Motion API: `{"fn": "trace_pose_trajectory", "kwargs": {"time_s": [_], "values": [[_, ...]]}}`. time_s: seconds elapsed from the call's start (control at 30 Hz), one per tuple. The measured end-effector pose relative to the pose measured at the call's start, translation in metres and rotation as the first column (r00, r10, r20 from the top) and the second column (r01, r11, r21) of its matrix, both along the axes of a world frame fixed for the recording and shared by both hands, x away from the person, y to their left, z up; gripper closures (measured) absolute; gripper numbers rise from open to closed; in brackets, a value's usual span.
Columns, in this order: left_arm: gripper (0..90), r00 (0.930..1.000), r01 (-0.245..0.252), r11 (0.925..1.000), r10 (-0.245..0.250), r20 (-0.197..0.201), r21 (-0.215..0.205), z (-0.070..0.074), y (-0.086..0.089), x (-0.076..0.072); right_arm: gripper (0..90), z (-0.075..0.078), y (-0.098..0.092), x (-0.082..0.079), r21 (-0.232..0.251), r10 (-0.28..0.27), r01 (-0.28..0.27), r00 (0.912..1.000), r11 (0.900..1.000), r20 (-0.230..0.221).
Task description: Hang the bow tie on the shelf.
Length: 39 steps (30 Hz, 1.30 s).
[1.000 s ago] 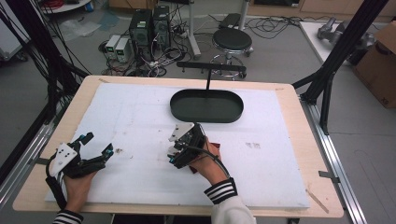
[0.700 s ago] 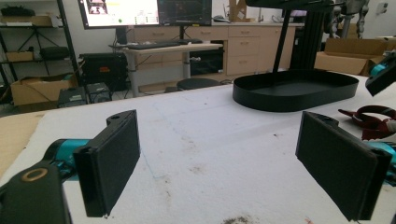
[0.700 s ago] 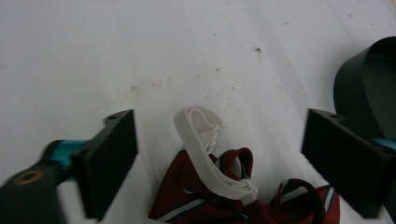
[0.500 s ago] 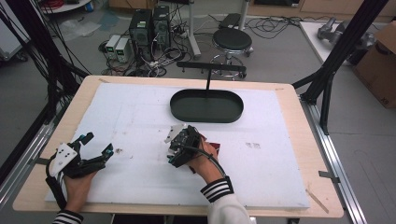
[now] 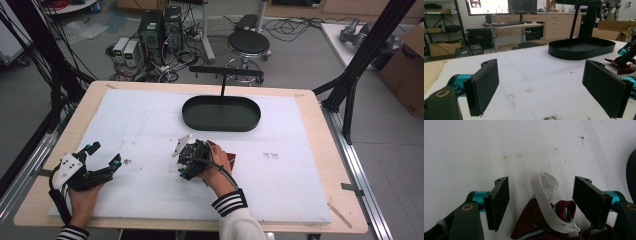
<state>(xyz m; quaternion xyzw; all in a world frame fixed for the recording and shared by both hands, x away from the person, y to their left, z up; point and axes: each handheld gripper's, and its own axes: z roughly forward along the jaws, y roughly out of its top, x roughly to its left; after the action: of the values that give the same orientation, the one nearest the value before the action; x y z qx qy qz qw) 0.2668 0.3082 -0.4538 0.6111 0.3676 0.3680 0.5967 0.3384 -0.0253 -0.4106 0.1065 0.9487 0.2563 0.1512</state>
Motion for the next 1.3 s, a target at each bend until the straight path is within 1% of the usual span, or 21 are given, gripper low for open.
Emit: {"fn": "trace_pose_trajectory", "kwargs": {"time_s": [0.03, 0.07, 0.13, 0.23, 0.3, 0.4, 0.43, 0.47, 0.53, 0.6, 0.63, 0.67, 0.73, 0.77, 0.8, 0.83, 0.93, 1.1, 1.13, 1.17, 1.3], "values": [[14.2, 1.0, 0.0, 1.0, 0.0, 0.0, 0.0, 0.0, 0.0, 0.0, 36.9, 0.0, 0.0, 0.0, -0.008, 0.004, -0.004, 1.0, 1.0, 0.004], [14.2, 1.0, 0.0, 1.0, 0.0, 0.0, 0.0, 0.0, 0.0, 0.0, 39.1, 0.0, 0.0, -0.001, -0.015, 0.014, -0.014, 0.9999, 1.0, 0.009], [14.2, 1.0, 0.0, 1.0, 0.0, 0.001, -0.001, 0.0, 0.0, 0.0, 41.1, 0.001, 0.001, -0.001, -0.028, 0.016, -0.015, 0.9997, 1.0, 0.017], [14.2, 1.0, 0.0, 1.0, 0.0, 0.0, 0.0, 0.0, 0.0, 0.0, 48.6, 0.0, 0.0, -0.001, -0.055, 0.015, -0.015, 0.9998, 0.998, 0.012], [14.2, 1.0, 0.0, 1.0, 0.0, 0.0, -0.001, 0.0, 0.0, 0.0, 50.3, 0.0, 0.0, -0.001, -0.061, 0.022, -0.021, 0.9996, 0.998, 0.019], [14.2, 1.0, -0.001, 1.0, 0.001, 0.0, -0.001, 0.0, 0.0, 0.0, 58.4, 0.0, 0.001, -0.002, -0.069, 0.02, -0.018, 0.9993, 0.997, 0.032], [14.2, 1.0, -0.001, 1.0, 0.001, 0.001, -0.001, 0.0, 0.0, 0.0, 62.3, 0.0, 0.002, -0.002, -0.079, 0.024, -0.021, 0.9992, 0.997, 0.032], [14.2, 1.0, -0.001, 1.0, 0.001, 0.001, -0.002, 0.0, 0.0, 0.0, 62.3, 0.0, 0.002, -0.002, -0.079, 0.024, -0.021, 0.9992, 0.997, 0.032], [14.2, 1.0, -0.001, 1.0, 0.001, 0.001, -0.001, 0.0, 0.0, 0.0, 63.3, -0.002, 0.003, -0.002, -0.102, 0.036, -0.031, 0.9982, 0.994, 0.047], [14.2, 1.0, -0.001, 1.0, 0.001, 0.0, -0.001, 0.0, 0.0, 0.0, 63.4, -0.003, 0.003, -0.002, -0.104, 0.039, -0.034, 0.9981, 0.994, 0.048], [14.2, 1.0, 0.0, 1.0, 0.0, -0.001, -0.001, 0.0, 0.0, 0.0, 69.2, -0.004, 0.003, -0.002, -0.104, 0.036, -0.031, 0.9981, 0.994, 0.05], [14.2, 1.0, 0.001, 1.0, -0.001, -0.002, 0.003, 0.0, 0.0, 0.0, 69.2, -0.004, 0.003, -0.002, -0.104, 0.036, -0.031, 0.9981, 0.994, 0.05], [14.2, 1.0, 0.0, 1.0, 0.0, -0.001, 0.003, 0.0, 0.0, 0.0, 74.0, -0.004, 0.003, -0.002, -0.116, 0.038, -0.029, 0.9966, 0.993, 0.073], [14.2, 1.0, 0.0, 1.0, 0.0, -0.001, -0.001, 0.0, 0.0, 0.0, 77.3, -0.002, 0.003, -0.003, -0.114, 0.038, -0.027, 0.995, 0.993, 0.092], [14.2, 1.0, 0.0, 1.0, 0.0, -0.001, -0.001, 0.0, 0.0, 0.0, 77.3, -0.002, 0.003, -0.003, -0.114, 0.038, -0.027, 0.995, 0.993, 0.092], [14.3, 1.0, 0.0, 1.0, 0.0, -0.002, -0.001, 0.0, 0.0, 0.0, 78.8, -0.001, 0.003, -0.004, -0.103, 0.039, -0.029, 0.9947, 0.994, 0.096], [14.2, 1.0, 0.0, 1.0, 0.0, -0.001, 0.0, 0.0, 0.0, 0.0, 80.5, 0.002, 0.002, -0.005, -0.089, 0.036, -0.026, 0.9923, 0.996, 0.119], [14.2, 1.0, -0.001, 1.0, 0.001, -0.001, -0.001, 0.0, 0.0, 0.0, 81.0, 0.004, 0.0, -0.004, -0.078, 0.029, -0.02, 0.9926, 0.997, 0.118], [14.2, 1.0, -0.001, 1.0, 0.001, -0.002, -0.001, 0.0, 0.0, 0.0, 81.0, 0.005, -0.001, -0.004, -0.068, 0.031, -0.022, 0.9913, 0.997, 0.128], [14.2, 1.0, -0.001, 1.0, 0.001, -0.002, -0.001, 0.0, 0.0, 0.0, 81.0, 0.005, -0.001, -0.004, -0.068, 0.031, -0.022, 0.9913, 0.997, 0.128], [14.2, 1.0, -0.001, 1.0, 0.001, -0.001, -0.001, 0.0, 0.0, 0.0, 81.2, 0.008, -0.004, -0.003, -0.026, 0.026, -0.023, 0.9919, 0.999, 0.124]]}}
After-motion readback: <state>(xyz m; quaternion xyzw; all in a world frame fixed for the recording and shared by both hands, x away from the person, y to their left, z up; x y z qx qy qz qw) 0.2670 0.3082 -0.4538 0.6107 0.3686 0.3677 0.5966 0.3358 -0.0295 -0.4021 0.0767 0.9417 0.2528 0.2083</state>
